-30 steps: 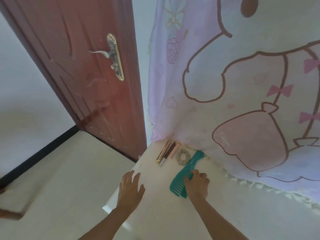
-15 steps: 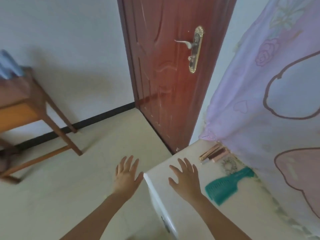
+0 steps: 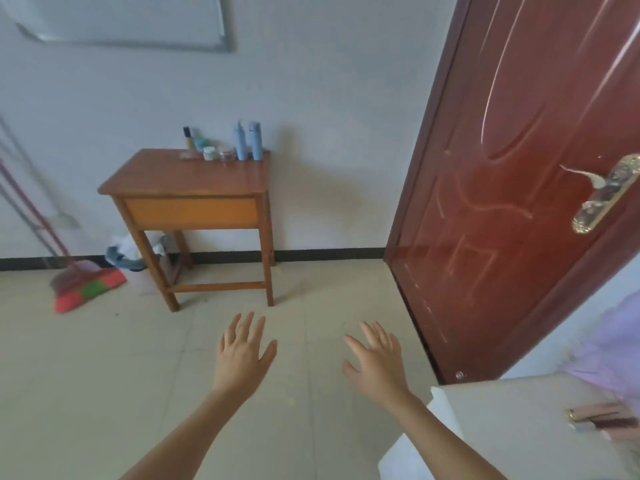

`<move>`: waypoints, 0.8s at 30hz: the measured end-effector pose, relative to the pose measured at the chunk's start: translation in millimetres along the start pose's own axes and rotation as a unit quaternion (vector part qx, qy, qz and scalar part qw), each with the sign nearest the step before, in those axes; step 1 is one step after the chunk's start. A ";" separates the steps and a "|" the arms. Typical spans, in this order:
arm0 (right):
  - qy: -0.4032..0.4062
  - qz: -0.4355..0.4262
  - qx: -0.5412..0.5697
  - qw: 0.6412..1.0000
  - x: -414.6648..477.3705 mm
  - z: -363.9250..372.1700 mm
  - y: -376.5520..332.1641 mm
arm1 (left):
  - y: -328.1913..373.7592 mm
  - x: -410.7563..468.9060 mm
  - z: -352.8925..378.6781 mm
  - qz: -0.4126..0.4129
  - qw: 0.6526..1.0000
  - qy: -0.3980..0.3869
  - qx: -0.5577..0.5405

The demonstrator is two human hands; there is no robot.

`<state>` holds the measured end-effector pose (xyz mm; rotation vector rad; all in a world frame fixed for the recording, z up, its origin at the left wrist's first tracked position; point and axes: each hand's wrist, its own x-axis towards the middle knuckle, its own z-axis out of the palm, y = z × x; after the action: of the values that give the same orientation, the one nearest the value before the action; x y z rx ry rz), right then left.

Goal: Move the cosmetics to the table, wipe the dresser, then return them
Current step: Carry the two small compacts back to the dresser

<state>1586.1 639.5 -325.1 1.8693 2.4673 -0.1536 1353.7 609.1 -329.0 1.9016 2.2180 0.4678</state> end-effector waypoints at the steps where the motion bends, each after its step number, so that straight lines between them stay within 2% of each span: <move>1: 0.006 -0.009 -0.006 1.000 5.2 -1.8 -22.7 | -22.6 -2.5 -9.4 -0.009 1.000 0.008 -0.001; 9: 0.025 -0.128 -0.059 0.990 30.6 -2.1 -201.7 | -200.4 -46.4 -85.6 -0.128 0.986 0.097 -0.052; 12: 0.012 -0.184 -0.038 0.982 35.8 -13.3 -257.8 | -250.2 -65.5 -103.6 -0.170 0.978 0.115 -0.046; 14: -0.003 -0.230 0.001 0.973 43.0 -19.0 -287.4 | -274.9 -70.4 -114.6 -0.194 0.971 0.135 -0.045; 18: 0.047 -0.287 -0.012 0.957 69.2 -15.3 -324.3 | -305.9 -68.9 -130.3 -0.222 0.960 0.163 -0.048; 20: 0.010 -0.272 -0.035 0.962 83.3 -18.9 -340.9 | -318.0 -63.5 -133.7 -0.227 0.959 0.166 -0.045; 24: 0.023 -0.304 0.006 0.952 122.2 -27.0 -369.0 | -341.8 -38.2 -146.6 -0.225 0.958 0.172 -0.035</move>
<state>1198.6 660.5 -290.0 1.0602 2.9898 -0.1426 993.8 509.3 -314.9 1.2905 2.7034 0.8279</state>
